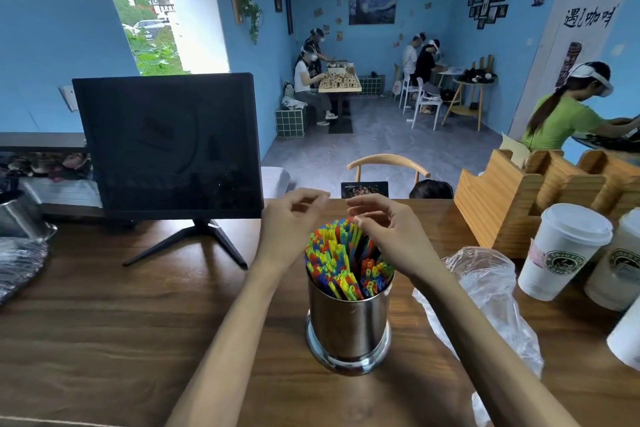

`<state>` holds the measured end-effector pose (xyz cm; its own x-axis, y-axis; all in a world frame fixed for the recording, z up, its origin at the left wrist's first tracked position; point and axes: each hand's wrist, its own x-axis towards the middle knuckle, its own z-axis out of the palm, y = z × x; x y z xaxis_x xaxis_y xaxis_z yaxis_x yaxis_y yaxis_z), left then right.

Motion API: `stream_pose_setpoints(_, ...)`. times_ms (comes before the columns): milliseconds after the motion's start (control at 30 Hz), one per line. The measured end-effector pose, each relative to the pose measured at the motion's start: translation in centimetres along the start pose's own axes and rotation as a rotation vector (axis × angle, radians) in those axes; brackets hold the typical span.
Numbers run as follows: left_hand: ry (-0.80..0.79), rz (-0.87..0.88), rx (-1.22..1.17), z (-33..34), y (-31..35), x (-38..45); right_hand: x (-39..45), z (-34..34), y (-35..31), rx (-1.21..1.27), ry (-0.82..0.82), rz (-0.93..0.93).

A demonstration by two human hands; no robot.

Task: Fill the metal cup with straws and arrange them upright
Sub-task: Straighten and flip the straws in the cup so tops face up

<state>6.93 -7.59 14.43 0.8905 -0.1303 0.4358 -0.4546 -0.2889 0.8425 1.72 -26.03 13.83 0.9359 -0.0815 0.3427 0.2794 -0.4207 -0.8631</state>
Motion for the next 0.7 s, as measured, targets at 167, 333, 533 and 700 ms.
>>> stream_pose_setpoints(167, -0.208, -0.35, 0.098, 0.6, -0.6, 1.7, 0.1, 0.2, 0.4, 0.101, 0.096, 0.049)
stream_pose_setpoints(333, -0.277, -0.322, 0.174, 1.0, -0.3, 1.6, -0.3, 0.2, 0.9, 0.141, 0.108, 0.071)
stream_pose_setpoints(533, -0.298, -0.238, 0.275, 0.6, 0.2, 2.0, -0.4, 0.1, 0.9, 0.121, 0.1, 0.07)
stream_pose_setpoints(700, -0.398, -0.273, 0.216, -0.6, 0.1, 2.1, -0.2, 0.2, 0.7, 0.081, 0.089, 0.061)
